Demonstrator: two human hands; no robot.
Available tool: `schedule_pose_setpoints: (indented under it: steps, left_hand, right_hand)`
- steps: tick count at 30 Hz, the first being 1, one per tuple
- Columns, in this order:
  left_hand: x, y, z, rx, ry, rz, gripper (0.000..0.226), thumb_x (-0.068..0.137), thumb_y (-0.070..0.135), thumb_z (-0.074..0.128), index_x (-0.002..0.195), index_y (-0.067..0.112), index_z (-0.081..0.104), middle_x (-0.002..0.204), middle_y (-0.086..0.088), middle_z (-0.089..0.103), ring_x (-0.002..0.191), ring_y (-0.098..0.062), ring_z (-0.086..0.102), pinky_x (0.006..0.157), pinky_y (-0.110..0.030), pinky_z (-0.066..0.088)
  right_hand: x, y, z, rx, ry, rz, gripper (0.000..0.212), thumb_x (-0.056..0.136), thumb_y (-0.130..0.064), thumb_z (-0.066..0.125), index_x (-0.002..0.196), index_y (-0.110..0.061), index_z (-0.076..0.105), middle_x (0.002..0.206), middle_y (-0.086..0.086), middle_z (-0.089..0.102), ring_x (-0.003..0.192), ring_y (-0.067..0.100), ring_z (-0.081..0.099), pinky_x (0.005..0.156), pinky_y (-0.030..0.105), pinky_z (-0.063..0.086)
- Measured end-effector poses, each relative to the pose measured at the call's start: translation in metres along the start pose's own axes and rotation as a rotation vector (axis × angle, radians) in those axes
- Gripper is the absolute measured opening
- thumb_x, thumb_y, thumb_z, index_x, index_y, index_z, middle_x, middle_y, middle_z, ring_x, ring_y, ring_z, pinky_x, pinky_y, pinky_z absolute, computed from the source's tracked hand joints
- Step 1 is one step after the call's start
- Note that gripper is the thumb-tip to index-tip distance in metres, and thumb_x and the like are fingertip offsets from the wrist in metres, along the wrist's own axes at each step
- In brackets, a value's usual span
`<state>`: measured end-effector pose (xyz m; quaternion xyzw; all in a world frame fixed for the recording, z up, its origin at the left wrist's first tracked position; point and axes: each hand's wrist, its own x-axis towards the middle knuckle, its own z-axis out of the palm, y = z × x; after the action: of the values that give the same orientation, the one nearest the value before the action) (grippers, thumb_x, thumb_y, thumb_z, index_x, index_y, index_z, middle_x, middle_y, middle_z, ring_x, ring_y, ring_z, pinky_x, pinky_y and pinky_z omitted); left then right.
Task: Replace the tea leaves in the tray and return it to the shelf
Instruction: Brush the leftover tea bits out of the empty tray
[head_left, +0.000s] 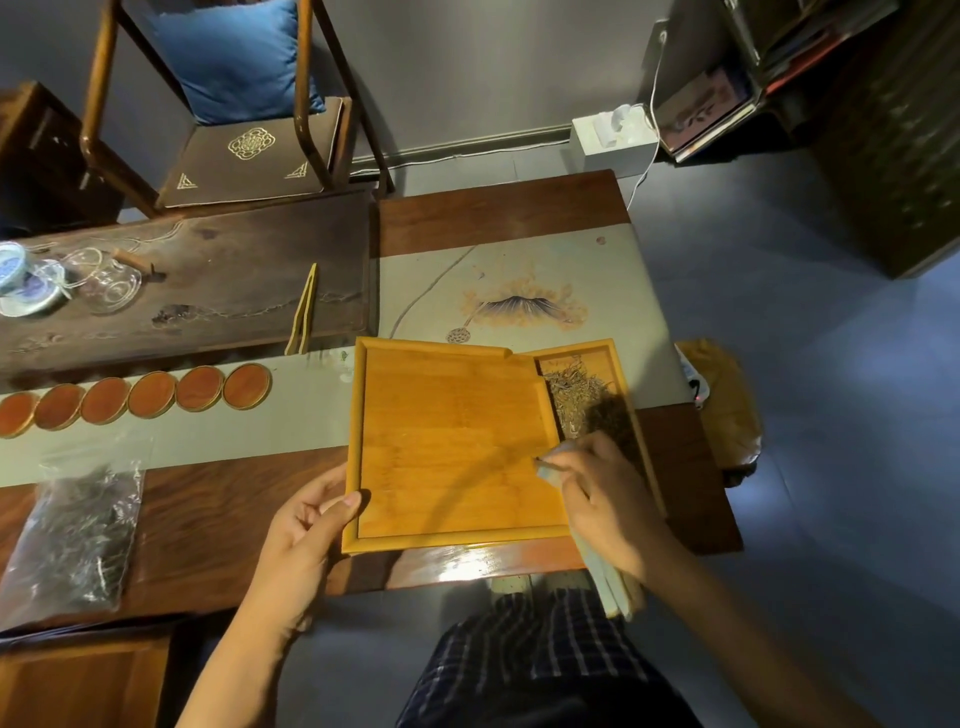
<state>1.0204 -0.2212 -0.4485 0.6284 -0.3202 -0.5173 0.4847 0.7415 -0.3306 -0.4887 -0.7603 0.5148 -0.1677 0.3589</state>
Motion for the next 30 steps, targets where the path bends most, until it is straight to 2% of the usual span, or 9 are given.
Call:
schedule_pose_setpoints:
  steps: [3,6,12,16,18,20,22,27,30]
  left_hand:
    - [0.001,0.003,0.003,0.008,-0.025,0.008,0.043,0.086,0.011,0.053,0.128,0.004,0.057,0.110,-0.009,0.074,0.101,-0.023,0.071,0.082,-0.024,0.057]
    - [-0.001,0.005,0.005,0.018,-0.030,0.010,0.044,0.085,0.010,0.055,0.129,0.005,0.056,0.108,-0.011,0.075,0.100,-0.025,0.071,0.084,-0.026,0.057]
    - [-0.006,0.008,0.009,0.042,-0.035,0.025,0.044,0.084,0.012,0.056,0.128,0.009,0.058,0.113,-0.010,0.073,0.103,-0.023,0.070,0.085,-0.025,0.056]
    - [-0.009,0.005,0.006,0.019,-0.048,-0.010,0.040,0.087,0.014,0.057,0.127,0.014,0.061,0.116,-0.012,0.072,0.106,-0.027,0.069,0.087,-0.028,0.056]
    - [-0.011,0.001,0.002,0.001,-0.047,-0.049,0.040,0.089,0.014,0.057,0.128,0.016,0.060,0.117,-0.014,0.071,0.107,-0.031,0.068,0.083,-0.030,0.058]
    - [-0.013,-0.002,0.000,-0.018,-0.031,-0.086,0.039,0.090,0.015,0.056,0.129,0.018,0.060,0.117,-0.014,0.071,0.106,-0.034,0.068,0.077,-0.033,0.060]
    - [-0.013,-0.005,0.000,-0.017,-0.007,-0.096,0.040,0.090,0.017,0.057,0.130,0.019,0.059,0.116,-0.015,0.071,0.104,-0.036,0.068,0.076,-0.036,0.061]
    - [-0.010,-0.007,0.002,-0.037,0.034,-0.065,0.043,0.089,0.017,0.057,0.131,0.013,0.057,0.116,-0.012,0.072,0.107,-0.030,0.068,0.082,-0.028,0.057]
    - [-0.007,-0.007,0.004,-0.075,0.049,-0.067,0.042,0.088,0.015,0.056,0.130,0.010,0.058,0.119,-0.014,0.070,0.111,-0.032,0.066,0.095,-0.042,0.053]
  right_hand:
    - [-0.004,-0.002,0.007,-0.046,-0.025,-0.028,0.026,0.089,0.001,0.048,0.109,-0.003,0.064,0.106,0.009,0.048,0.077,0.016,0.052,0.068,0.010,0.034]
    - [0.008,-0.005,0.008,-0.131,-0.034,0.028,0.026,0.090,0.001,0.048,0.111,-0.002,0.062,0.111,0.012,0.047,0.070,0.021,0.052,0.063,0.024,0.045]
    - [0.045,-0.008,0.005,-0.176,-0.007,0.109,0.028,0.089,0.000,0.050,0.116,-0.002,0.059,0.118,0.015,0.043,0.083,0.024,0.055,0.072,0.031,0.052]
    - [0.067,-0.001,0.005,-0.260,0.094,0.004,0.028,0.090,-0.001,0.047,0.113,0.002,0.063,0.115,0.018,0.053,0.093,0.026,0.055,0.077,0.020,0.044]
    - [0.075,0.006,0.000,-0.270,0.100,-0.003,0.029,0.090,0.001,0.041,0.108,0.005,0.064,0.109,0.018,0.057,0.103,0.030,0.049,0.081,0.022,0.037]
    - [0.080,0.011,-0.011,-0.195,0.166,0.047,0.032,0.088,0.003,0.037,0.103,0.006,0.064,0.105,0.020,0.059,0.102,0.032,0.049,0.085,0.028,0.039]
    - [0.077,0.012,-0.024,-0.140,0.213,0.082,0.031,0.090,-0.002,0.038,0.110,0.001,0.062,0.108,0.019,0.055,0.100,0.027,0.052,0.084,0.025,0.040]
    - [0.034,0.002,-0.030,0.024,0.085,-0.018,0.024,0.093,-0.014,0.054,0.115,-0.013,0.062,0.108,0.003,0.048,0.093,0.007,0.050,0.078,0.009,0.036]
    - [0.008,-0.004,-0.011,0.000,-0.059,-0.063,0.025,0.092,-0.010,0.054,0.114,-0.016,0.063,0.103,-0.002,0.045,0.085,0.002,0.049,0.071,0.011,0.038]
